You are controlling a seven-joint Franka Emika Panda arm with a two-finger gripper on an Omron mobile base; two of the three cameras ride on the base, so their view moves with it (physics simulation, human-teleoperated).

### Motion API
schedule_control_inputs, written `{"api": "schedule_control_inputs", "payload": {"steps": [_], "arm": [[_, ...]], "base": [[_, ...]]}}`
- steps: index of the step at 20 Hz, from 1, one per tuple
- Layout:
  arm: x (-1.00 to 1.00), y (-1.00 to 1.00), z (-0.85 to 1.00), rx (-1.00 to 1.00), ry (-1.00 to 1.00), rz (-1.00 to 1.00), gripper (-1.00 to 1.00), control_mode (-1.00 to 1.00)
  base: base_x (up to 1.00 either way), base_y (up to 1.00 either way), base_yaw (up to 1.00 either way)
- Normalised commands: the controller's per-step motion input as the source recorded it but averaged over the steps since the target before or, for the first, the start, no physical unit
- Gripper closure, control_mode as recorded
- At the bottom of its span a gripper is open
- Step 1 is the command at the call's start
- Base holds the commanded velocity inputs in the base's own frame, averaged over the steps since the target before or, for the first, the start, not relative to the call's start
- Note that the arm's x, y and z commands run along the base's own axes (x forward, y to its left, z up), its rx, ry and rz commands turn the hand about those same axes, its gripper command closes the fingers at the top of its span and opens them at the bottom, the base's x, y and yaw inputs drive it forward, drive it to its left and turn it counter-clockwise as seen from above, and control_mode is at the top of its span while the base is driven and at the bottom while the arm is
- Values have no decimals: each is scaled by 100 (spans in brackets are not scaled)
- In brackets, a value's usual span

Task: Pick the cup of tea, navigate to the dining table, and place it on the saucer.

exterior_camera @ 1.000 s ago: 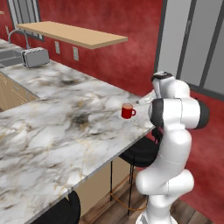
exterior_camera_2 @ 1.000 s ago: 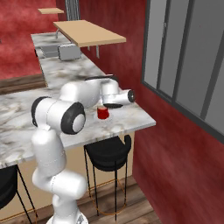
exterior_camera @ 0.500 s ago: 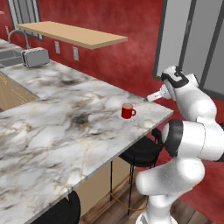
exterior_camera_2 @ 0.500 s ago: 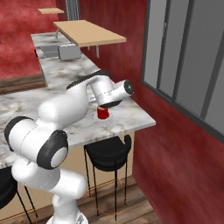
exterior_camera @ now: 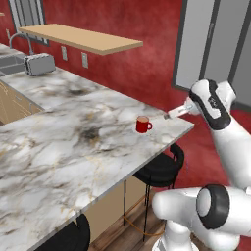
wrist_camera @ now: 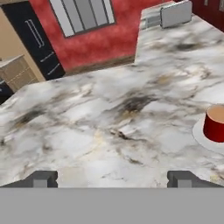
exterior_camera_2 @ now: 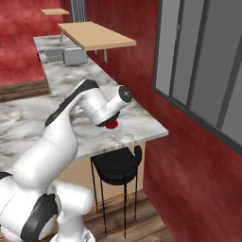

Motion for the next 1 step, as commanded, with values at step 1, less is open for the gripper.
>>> {"api": "schedule_control_inputs", "payload": {"steps": [1], "arm": [[-100,61,19,-1,0,-5,-100,-100]], "base": [[0,0,0]]}}
